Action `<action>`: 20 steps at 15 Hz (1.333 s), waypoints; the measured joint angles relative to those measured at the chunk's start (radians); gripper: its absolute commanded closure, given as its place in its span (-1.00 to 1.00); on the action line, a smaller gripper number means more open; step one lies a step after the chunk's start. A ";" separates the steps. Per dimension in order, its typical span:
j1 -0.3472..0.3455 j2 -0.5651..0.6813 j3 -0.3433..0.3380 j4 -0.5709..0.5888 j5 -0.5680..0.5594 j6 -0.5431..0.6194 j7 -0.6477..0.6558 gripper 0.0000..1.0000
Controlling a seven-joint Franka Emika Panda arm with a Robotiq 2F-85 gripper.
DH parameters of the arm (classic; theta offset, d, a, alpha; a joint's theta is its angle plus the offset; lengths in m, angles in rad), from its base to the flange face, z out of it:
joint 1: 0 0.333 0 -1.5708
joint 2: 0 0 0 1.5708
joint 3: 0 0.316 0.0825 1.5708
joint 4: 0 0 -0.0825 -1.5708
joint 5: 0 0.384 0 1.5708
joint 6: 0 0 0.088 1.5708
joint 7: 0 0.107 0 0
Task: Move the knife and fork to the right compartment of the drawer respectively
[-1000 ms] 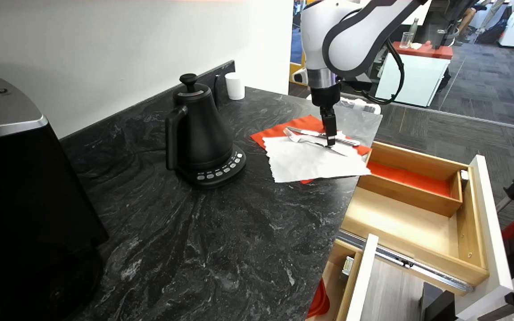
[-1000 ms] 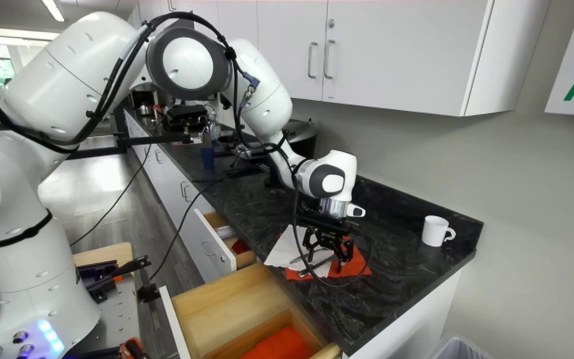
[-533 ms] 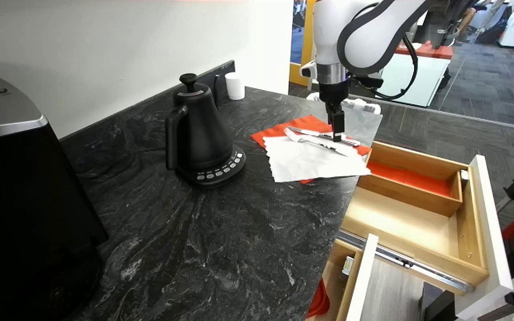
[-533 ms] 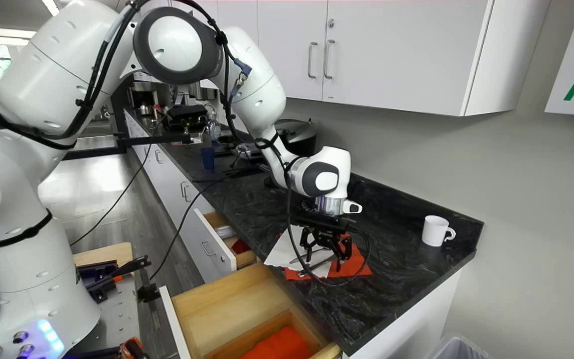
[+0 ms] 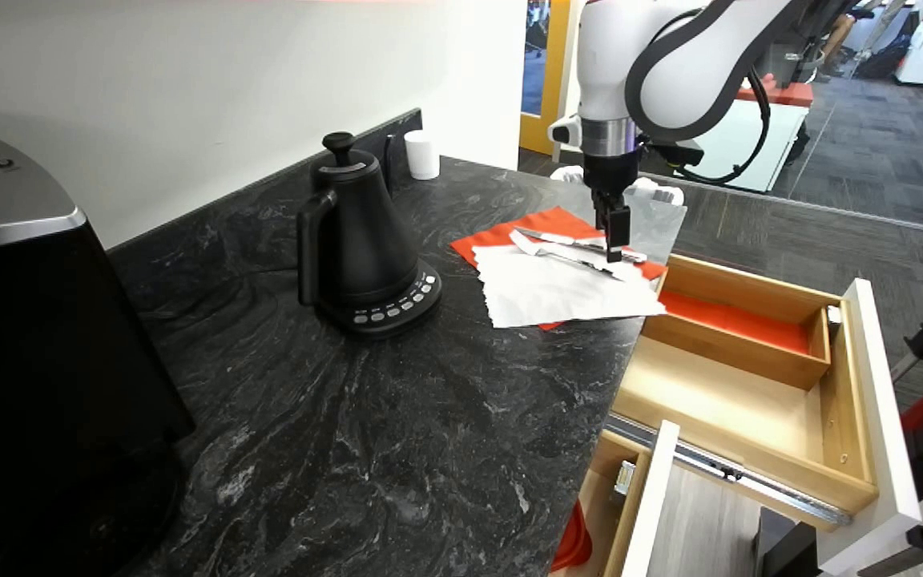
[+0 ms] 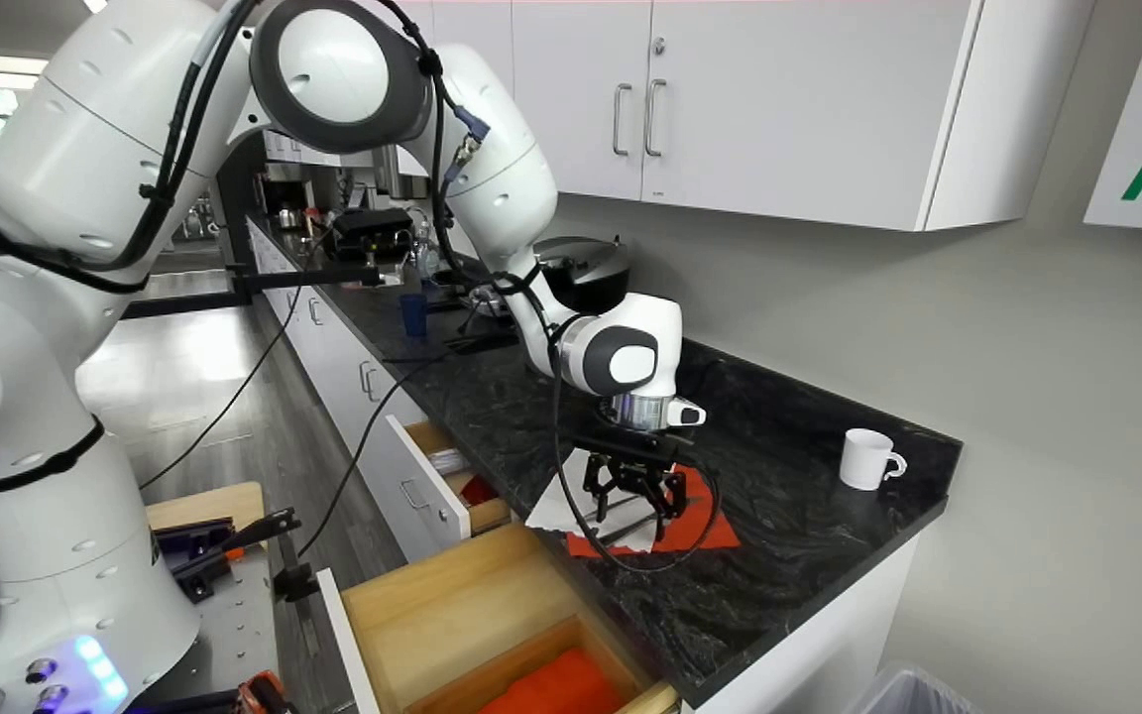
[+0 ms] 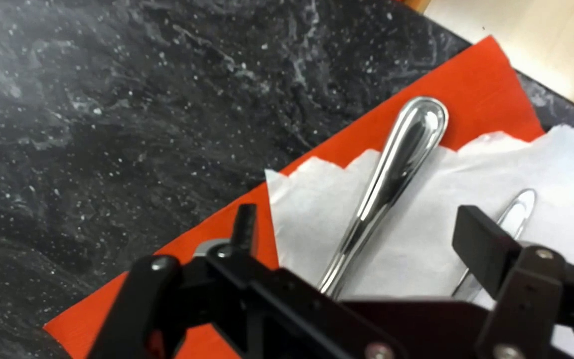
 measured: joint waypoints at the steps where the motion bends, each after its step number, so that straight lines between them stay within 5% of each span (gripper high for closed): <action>1: 0.000 0.000 0.000 -0.005 0.002 0.020 0.007 -1.00; 14: 0.053 0.001 -0.094 -0.023 0.024 0.118 0.390 -1.00; 20: 0.061 0.001 -0.082 -0.044 0.029 0.118 0.400 -1.00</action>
